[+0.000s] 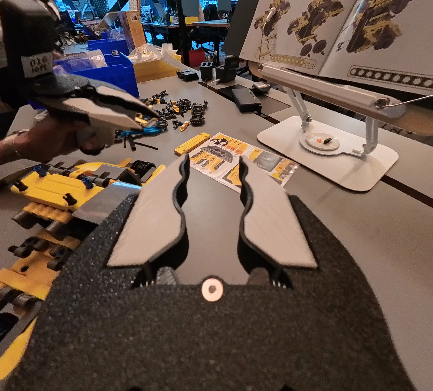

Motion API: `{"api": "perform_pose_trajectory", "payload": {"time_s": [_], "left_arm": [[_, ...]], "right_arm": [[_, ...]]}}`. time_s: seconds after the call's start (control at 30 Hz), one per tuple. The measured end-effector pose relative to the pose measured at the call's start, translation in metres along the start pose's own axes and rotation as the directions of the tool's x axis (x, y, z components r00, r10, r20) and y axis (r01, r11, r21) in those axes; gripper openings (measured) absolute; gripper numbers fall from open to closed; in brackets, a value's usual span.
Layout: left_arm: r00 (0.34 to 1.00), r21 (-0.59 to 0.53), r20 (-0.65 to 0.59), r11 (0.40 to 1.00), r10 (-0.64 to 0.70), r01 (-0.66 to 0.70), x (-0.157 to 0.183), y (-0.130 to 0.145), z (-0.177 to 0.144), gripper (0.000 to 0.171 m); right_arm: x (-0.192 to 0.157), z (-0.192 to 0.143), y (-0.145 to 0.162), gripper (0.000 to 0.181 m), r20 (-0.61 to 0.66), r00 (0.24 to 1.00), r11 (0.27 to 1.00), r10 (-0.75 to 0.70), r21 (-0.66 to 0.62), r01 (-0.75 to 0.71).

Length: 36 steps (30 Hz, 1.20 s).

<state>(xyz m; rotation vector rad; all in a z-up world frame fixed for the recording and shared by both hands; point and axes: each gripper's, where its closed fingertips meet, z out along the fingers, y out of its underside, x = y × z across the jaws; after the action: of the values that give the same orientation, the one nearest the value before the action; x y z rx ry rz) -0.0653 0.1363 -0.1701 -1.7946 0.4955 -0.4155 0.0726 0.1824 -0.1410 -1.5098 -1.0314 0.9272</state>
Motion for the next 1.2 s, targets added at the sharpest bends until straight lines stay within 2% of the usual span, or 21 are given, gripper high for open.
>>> {"api": "perform_pose_trajectory", "payload": {"time_s": [0.17, 0.27, 0.33, 0.4, 0.47, 0.53, 0.6, 0.7, 0.8, 0.87, 0.97, 1.2], "left_arm": [[0.973, 0.026, 0.198, 0.992, 0.115, -0.122, -0.047, -0.018, -0.025, 0.043], [0.947, -0.006, 0.269, 0.983, 0.178, -0.183, -0.074, -0.024, -0.049, 0.043], [0.932, 0.017, 0.303, 0.977, 0.197, -0.212, -0.09, -0.028, -0.072, 0.042], [0.937, 0.089, 0.301, 0.973, 0.175, -0.211, -0.098, -0.031, -0.092, 0.036], [0.948, 0.208, 0.301, 0.963, 0.103, -0.17, -0.105, -0.04, -0.112, 0.023], [0.954, 0.284, 0.292, 0.946, 0.073, -0.159, -0.104, -0.056, -0.127, 0.024], [0.937, 0.308, 0.341, 0.933, 0.077, -0.189, -0.109, -0.06, -0.136, 0.021], [0.927, 0.3, 0.371, 0.937, 0.058, -0.179, -0.114, -0.058, -0.137, 0.02], [0.951, 0.328, 0.308, 0.936, 0.017, -0.124, -0.108, -0.056, -0.13, 0.021], [0.958, 0.306, 0.286, 0.945, 0.027, -0.118, -0.105, -0.051, -0.123, 0.022], [0.939, 0.261, 0.335, 0.951, 0.072, -0.166, -0.108, -0.047, -0.12, 0.021], [0.933, 0.275, 0.358, 0.949, 0.046, -0.152, -0.111, -0.047, -0.117, 0.017]], "right_arm": [[0.007, 0.001, 0.006, 0.042, -0.036, 0.999, 1.0, -0.021, -0.022, 0.02], [0.003, -0.002, 0.005, 0.045, -0.039, 0.999, 1.0, -0.003, -0.022, 0.002], [-0.002, -0.009, 0.003, 0.045, -0.052, 0.999, 1.0, -0.014, -0.011, 0.013], [-0.001, -0.015, 0.007, 0.045, -0.087, 0.996, 0.999, -0.03, -0.015, 0.029], [0.004, -0.019, 0.015, 0.044, -0.123, 0.992, 0.999, -0.04, -0.034, 0.036], [0.008, -0.02, 0.022, 0.043, -0.133, 0.991, 0.998, -0.03, -0.052, 0.023], [0.01, -0.017, 0.025, 0.043, -0.116, 0.993, 0.999, 0.002, -0.044, -0.008], [0.007, -0.014, 0.03, 0.043, -0.066, 0.995, 0.996, 0.078, -0.036, -0.081], [0.003, -0.013, 0.028, 0.043, -0.045, 0.995, 0.995, 0.094, -0.018, -0.095], [0.0, -0.015, 0.023, 0.043, -0.042, 0.995, 0.996, 0.085, -0.004, -0.085], [-0.002, -0.018, 0.015, 0.043, -0.044, 0.997, 0.997, 0.069, 0.021, -0.069], [-0.006, -0.027, -0.001, 0.043, -0.033, 0.997, 0.994, 0.074, 0.085, -0.071]]}}
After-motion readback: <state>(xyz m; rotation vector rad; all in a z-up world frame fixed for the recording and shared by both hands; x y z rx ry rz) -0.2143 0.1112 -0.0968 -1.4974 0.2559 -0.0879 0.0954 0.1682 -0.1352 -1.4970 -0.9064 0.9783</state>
